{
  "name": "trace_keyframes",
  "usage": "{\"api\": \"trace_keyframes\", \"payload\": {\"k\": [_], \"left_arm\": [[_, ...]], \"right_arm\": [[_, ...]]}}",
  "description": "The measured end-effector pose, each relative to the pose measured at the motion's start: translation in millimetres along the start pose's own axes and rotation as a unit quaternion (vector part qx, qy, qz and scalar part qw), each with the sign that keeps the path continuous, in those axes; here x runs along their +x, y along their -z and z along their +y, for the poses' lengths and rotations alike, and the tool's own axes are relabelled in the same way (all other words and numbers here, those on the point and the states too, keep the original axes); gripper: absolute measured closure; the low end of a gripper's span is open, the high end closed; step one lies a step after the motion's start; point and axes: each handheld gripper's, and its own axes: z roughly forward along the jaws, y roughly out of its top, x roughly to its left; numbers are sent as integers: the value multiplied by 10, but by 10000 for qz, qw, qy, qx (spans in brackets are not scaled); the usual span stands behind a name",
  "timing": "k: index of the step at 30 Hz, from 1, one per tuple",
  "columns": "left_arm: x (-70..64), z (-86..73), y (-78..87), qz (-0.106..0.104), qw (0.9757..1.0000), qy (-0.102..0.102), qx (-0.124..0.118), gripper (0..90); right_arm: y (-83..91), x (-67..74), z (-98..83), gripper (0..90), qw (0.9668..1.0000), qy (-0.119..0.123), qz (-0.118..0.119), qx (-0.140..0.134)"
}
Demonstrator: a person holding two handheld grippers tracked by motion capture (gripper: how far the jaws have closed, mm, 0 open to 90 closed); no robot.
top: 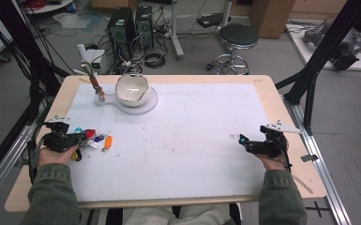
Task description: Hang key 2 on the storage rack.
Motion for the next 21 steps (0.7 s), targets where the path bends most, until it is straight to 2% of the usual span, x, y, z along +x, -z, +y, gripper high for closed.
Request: {"api": "trace_keyframes", "payload": {"k": [10, 14, 21], "left_arm": [[13, 28, 116, 84, 9993, 77, -347, 857], [24, 46, 168, 45, 9987, 121, -503, 856], [37, 101, 271, 156, 9972, 96, -730, 857]], "right_arm": [[3, 2, -1, 8, 10000, -11, 9, -6], [3, 2, 0, 8, 10000, -20, 12, -4], [9, 4, 3, 8, 10000, -59, 17, -33]]}}
